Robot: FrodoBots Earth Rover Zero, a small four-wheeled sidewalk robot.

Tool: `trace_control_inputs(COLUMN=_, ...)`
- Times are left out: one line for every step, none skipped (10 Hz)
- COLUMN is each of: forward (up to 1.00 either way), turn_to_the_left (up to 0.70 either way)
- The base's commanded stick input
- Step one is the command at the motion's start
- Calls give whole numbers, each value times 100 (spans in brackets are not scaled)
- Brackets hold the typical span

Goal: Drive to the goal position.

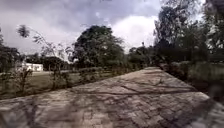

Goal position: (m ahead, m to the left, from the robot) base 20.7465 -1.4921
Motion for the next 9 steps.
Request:
trace_control_inputs(forward=0, turn_to_the_left=-70)
trace_control_inputs(forward=0, turn_to_the_left=-70)
trace_control_inputs(forward=0, turn_to_the_left=-70)
trace_control_inputs(forward=0, turn_to_the_left=-70)
trace_control_inputs(forward=0, turn_to_the_left=-70)
trace_control_inputs(forward=0, turn_to_the_left=-70)
trace_control_inputs(forward=0, turn_to_the_left=0)
trace_control_inputs(forward=0, turn_to_the_left=0)
trace_control_inputs(forward=0, turn_to_the_left=0)
